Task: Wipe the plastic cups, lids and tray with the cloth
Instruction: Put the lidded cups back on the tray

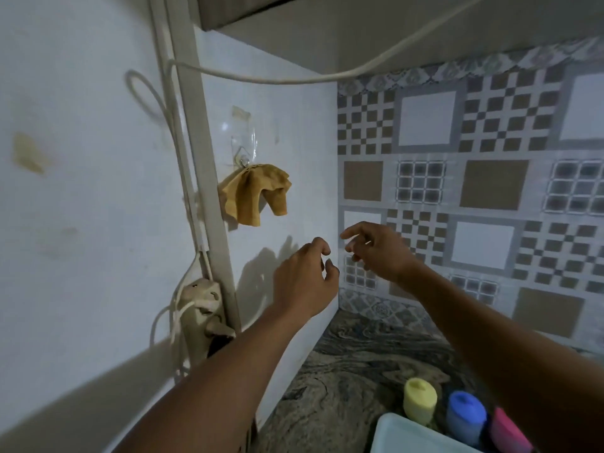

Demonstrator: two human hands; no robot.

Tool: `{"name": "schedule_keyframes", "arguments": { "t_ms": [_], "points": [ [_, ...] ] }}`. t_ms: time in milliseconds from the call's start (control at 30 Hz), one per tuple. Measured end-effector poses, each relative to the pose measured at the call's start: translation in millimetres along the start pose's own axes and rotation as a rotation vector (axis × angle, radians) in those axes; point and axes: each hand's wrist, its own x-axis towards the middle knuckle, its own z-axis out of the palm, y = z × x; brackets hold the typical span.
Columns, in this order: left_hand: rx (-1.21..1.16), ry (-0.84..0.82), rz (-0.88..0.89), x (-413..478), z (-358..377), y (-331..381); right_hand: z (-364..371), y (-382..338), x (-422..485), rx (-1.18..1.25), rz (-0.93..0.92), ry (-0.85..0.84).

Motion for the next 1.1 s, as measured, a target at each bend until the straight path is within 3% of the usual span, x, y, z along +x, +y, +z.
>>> {"name": "schedule_keyframes", "arguments": {
  "t_ms": [367,533,600,700,800,1100],
  "points": [
    [-0.144,-0.516,0.096,-10.4,128.4,48.8,-59.4,126.9,-54.4,-0.136,0.251,0.077],
    [-0.094,-0.964,0.073,-51.7,206.7,44.8,-53.6,203.5,-100.2,-0.286,0.398,-0.05],
    [-0.047,-1.069,0.101,-70.7,234.9,39.5,-48.0,235.7,-119.8,-0.459,0.394,-0.143],
    [-0.077,-1.122,0.169,-93.0,261.8,33.2,-41.0,268.9,-143.3,-0.757,0.465,-0.389],
    [-0.044,-1.19,0.177,-102.9,276.5,36.2,-35.8,283.0,-155.6,-0.868,0.478,-0.526],
    [-0.113,-1.1,0.145,-95.6,259.5,43.1,-42.6,262.0,-154.8,-0.798,0.473,-0.369]
  ]
}}
